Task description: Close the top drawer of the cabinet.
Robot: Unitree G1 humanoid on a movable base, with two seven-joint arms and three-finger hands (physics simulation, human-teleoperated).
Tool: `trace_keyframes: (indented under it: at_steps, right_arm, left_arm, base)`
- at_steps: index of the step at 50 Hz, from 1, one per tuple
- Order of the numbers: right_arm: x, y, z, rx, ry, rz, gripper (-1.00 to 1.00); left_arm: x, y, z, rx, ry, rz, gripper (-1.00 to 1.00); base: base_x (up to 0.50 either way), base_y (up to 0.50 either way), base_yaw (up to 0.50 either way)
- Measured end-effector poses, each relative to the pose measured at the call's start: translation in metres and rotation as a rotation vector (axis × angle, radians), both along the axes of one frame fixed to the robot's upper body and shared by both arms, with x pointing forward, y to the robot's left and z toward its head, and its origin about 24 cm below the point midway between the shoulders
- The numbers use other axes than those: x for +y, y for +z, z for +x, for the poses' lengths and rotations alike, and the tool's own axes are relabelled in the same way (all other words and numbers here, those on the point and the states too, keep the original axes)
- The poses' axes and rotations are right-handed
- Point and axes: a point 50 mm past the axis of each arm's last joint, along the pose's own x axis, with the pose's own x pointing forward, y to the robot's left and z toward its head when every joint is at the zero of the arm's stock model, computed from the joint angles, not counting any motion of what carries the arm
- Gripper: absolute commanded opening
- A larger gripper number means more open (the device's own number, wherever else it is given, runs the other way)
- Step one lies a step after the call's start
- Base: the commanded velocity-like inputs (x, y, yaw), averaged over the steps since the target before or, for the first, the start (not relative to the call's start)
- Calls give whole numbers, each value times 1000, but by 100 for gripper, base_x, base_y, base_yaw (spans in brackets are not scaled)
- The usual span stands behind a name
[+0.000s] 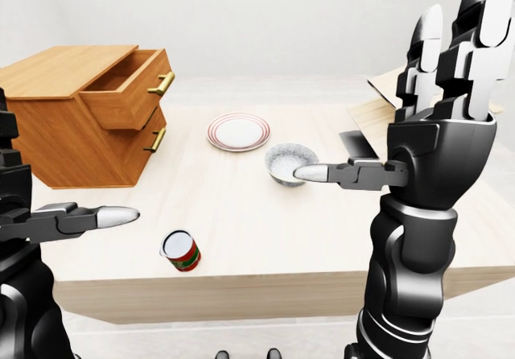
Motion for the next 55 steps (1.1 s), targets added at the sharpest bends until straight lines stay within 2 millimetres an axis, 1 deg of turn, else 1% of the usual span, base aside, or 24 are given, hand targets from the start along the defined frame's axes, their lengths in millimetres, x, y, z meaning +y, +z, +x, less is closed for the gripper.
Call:
trace_keyframes:
  at_steps: [28,55]
  right_arm:
    - [3,-2,0,11,1,-23,100]
    - [3,-4,2,25,-3,-35,100]
  left_arm:
    - [1,-6,5,40,7,-1,100]
    - [1,-7,6,50,8,0,100]
  base:
    - [16,50,0]
    - [14,50,0]
